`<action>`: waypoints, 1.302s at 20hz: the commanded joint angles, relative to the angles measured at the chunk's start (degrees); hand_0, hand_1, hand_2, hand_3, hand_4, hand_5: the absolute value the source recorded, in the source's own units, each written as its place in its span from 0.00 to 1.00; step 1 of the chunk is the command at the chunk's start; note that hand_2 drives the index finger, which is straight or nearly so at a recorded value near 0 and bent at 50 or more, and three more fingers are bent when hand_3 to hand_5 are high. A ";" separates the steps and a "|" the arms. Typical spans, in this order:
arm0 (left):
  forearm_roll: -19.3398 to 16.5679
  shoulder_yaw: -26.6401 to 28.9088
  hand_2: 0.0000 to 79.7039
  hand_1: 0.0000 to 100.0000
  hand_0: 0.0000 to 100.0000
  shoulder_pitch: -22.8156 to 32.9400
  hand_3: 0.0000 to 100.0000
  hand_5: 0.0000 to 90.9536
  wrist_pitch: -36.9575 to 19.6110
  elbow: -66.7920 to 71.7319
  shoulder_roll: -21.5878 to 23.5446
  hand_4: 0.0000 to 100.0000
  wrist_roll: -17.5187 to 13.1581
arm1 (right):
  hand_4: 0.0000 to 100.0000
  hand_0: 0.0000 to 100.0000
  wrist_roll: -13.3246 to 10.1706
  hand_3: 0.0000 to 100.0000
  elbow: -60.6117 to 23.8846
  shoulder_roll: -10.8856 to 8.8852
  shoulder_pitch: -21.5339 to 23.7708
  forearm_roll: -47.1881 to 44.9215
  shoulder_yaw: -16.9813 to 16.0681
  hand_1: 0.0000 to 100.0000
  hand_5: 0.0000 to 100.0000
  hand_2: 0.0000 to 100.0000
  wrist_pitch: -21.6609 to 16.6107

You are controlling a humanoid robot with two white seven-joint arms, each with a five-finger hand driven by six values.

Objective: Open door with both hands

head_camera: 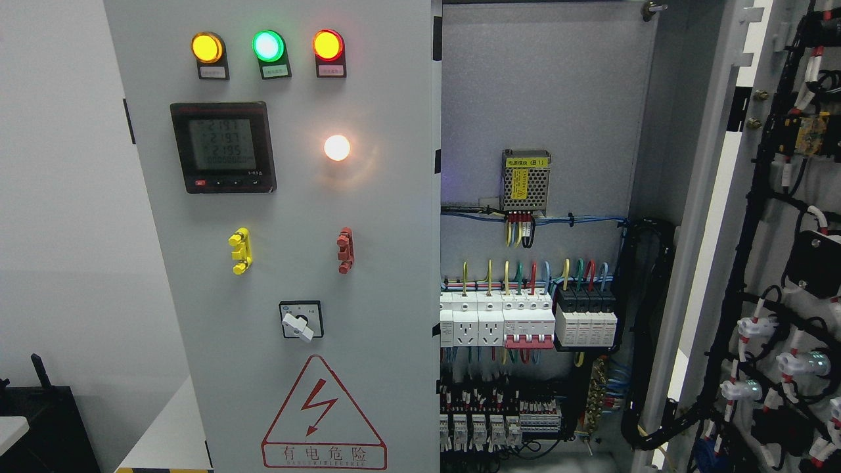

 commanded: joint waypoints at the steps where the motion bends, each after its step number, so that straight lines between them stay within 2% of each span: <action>1: -10.06 10.77 0.00 0.00 0.00 1.07 0.00 0.00 -6.34 35.20 -23.67 0.03 0.53 | 0.00 0.00 -0.05 0.00 0.00 -0.02 0.00 -0.03 -0.04 0.00 0.00 0.00 -0.01; 5: -11.73 11.83 0.00 0.00 0.00 -4.47 0.00 0.00 -13.02 55.70 -33.52 0.03 2.03 | 0.00 0.00 -0.05 0.00 0.00 -0.02 0.00 -0.03 0.04 0.00 0.00 0.00 -0.01; 7: -11.74 12.09 0.00 0.00 0.00 -6.23 0.00 0.00 -14.44 60.12 -36.08 0.03 2.46 | 0.00 0.00 -0.05 0.00 0.00 0.07 0.00 -0.03 -0.04 0.00 0.00 0.00 -0.01; 11: -12.70 16.83 0.00 0.00 0.00 -7.91 0.00 0.00 -13.91 62.24 -39.86 0.03 7.20 | 0.00 0.00 -0.05 0.00 0.00 -0.02 0.00 -0.03 -0.04 0.00 0.00 0.00 -0.01; 13: -16.11 19.90 0.00 0.00 0.00 -8.69 0.00 0.00 -13.91 64.52 -41.88 0.03 10.36 | 0.00 0.00 -0.05 0.00 0.00 0.07 0.00 -0.03 -0.04 0.00 0.00 0.00 -0.01; 16: -26.99 28.75 0.00 0.00 0.00 -10.10 0.00 0.00 -14.00 68.82 -46.45 0.03 15.11 | 0.00 0.00 -0.05 0.00 0.00 -0.02 0.00 -0.03 -0.04 0.00 0.00 0.00 -0.01; 18: -33.94 34.82 0.00 0.00 0.00 -10.89 0.00 0.00 -14.00 71.46 -48.30 0.03 16.79 | 0.00 0.00 -0.05 0.00 0.00 0.07 0.00 -0.03 -0.04 0.00 0.00 0.00 -0.01; 19: -36.15 37.12 0.00 0.00 0.00 -11.24 0.00 0.00 -13.91 72.69 -49.09 0.03 17.32 | 0.00 0.00 -0.05 0.00 0.00 0.07 0.00 0.06 -0.04 0.00 0.00 0.00 -0.01; 22: -38.97 40.82 0.00 0.00 0.00 -11.95 0.00 0.00 -13.65 74.02 -50.06 0.03 19.07 | 0.00 0.00 -0.05 0.00 0.00 -0.02 0.00 -0.03 -0.04 0.00 0.00 0.00 -0.01; 26: -43.99 45.48 0.00 0.00 0.00 -11.95 0.00 0.00 -11.37 74.02 -50.24 0.03 19.52 | 0.00 0.00 -0.05 0.00 -0.44 -0.10 -0.09 -0.03 -0.04 0.00 0.00 0.00 -0.10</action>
